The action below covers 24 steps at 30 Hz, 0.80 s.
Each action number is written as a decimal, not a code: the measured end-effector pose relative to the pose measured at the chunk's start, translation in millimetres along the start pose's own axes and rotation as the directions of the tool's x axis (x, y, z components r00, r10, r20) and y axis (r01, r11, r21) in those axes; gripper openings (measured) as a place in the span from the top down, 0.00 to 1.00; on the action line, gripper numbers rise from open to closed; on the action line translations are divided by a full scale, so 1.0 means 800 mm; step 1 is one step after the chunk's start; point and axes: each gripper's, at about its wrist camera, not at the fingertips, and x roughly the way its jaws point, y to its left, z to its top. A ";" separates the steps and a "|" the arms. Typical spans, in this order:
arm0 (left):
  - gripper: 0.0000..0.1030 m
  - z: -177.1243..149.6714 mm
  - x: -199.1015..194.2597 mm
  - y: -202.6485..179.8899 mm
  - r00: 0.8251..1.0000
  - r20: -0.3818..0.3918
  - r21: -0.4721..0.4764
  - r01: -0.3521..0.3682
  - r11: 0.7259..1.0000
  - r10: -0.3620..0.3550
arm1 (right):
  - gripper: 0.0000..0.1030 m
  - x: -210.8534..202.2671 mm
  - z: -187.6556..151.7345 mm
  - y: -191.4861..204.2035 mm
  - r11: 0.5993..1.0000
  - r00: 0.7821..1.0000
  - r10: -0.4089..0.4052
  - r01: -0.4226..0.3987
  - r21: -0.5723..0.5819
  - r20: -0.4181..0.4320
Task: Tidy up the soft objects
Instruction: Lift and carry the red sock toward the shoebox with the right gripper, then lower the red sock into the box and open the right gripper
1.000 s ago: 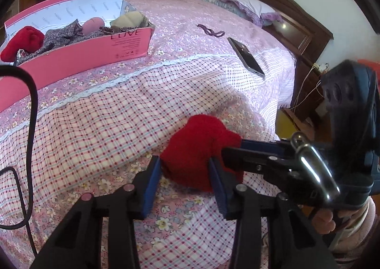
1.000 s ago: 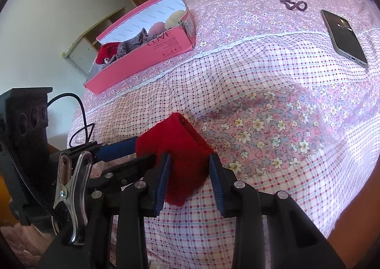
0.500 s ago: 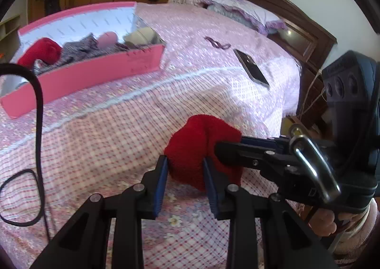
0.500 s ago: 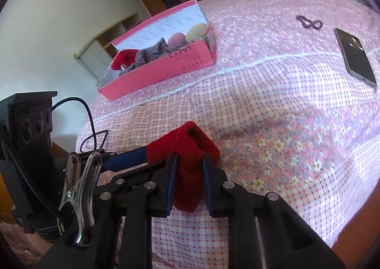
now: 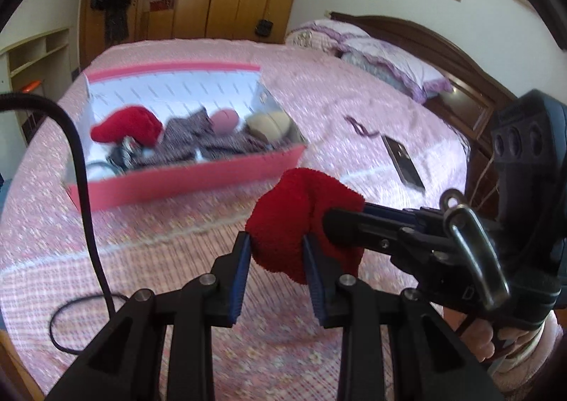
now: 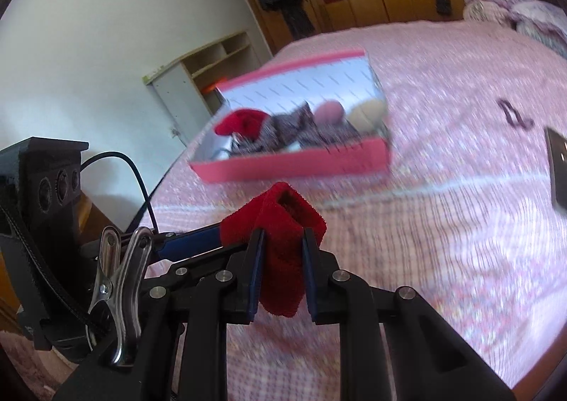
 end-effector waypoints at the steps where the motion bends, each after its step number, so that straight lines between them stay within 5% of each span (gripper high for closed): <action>1: 0.70 0.005 -0.003 0.003 1.000 0.011 -0.003 -0.005 1.000 0.005 | 0.80 0.001 0.006 0.003 1.000 1.000 0.003 -0.003 -0.008 0.009; 10: 0.70 0.059 -0.009 0.034 0.995 0.088 -0.026 -0.046 0.999 0.048 | 0.80 0.018 0.066 0.016 0.997 0.997 0.035 -0.030 -0.075 0.070; 24: 0.70 0.123 0.044 0.091 0.990 0.089 -0.071 -0.107 0.992 0.113 | 0.80 0.090 0.134 0.001 0.993 0.993 0.076 -0.066 -0.099 0.096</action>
